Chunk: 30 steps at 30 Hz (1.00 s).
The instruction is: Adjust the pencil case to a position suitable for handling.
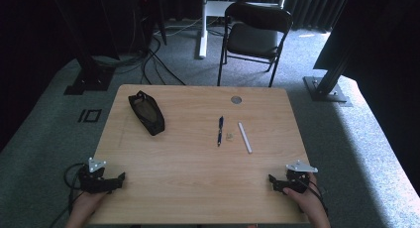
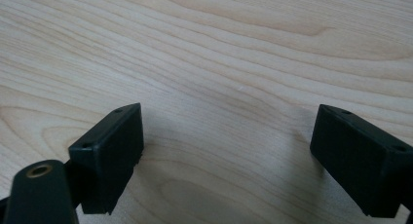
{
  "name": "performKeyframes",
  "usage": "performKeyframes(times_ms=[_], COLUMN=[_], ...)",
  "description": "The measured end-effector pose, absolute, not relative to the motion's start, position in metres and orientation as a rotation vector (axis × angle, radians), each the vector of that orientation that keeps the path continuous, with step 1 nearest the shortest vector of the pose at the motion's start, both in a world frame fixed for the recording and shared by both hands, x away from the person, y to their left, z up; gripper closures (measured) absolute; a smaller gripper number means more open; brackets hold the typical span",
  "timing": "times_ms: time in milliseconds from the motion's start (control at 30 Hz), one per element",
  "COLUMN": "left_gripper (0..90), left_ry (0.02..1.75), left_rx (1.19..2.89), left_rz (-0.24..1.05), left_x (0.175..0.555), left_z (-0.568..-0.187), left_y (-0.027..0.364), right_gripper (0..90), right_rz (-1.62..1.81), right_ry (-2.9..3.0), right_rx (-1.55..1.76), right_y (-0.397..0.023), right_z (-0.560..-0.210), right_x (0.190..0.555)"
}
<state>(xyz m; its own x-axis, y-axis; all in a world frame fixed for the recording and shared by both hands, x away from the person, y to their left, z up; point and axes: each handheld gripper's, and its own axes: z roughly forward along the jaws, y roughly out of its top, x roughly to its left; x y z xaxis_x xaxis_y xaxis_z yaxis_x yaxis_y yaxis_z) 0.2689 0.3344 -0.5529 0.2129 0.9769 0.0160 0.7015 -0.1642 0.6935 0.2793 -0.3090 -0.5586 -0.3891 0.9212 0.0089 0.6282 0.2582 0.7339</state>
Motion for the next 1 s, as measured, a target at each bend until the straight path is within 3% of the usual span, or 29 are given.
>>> performKeyframes(times_ms=[1000], left_gripper=[0.4], left_ry=[1.549], left_rx=[1.935], left_rz=[0.642], left_x=[0.2688], left_z=[-0.5529], left_y=[0.3344], right_gripper=[13.0], right_rz=[0.966], right_ry=[2.094], right_rx=[1.402], right_y=[-0.301], right_z=[-0.5508], right_x=[0.2853])
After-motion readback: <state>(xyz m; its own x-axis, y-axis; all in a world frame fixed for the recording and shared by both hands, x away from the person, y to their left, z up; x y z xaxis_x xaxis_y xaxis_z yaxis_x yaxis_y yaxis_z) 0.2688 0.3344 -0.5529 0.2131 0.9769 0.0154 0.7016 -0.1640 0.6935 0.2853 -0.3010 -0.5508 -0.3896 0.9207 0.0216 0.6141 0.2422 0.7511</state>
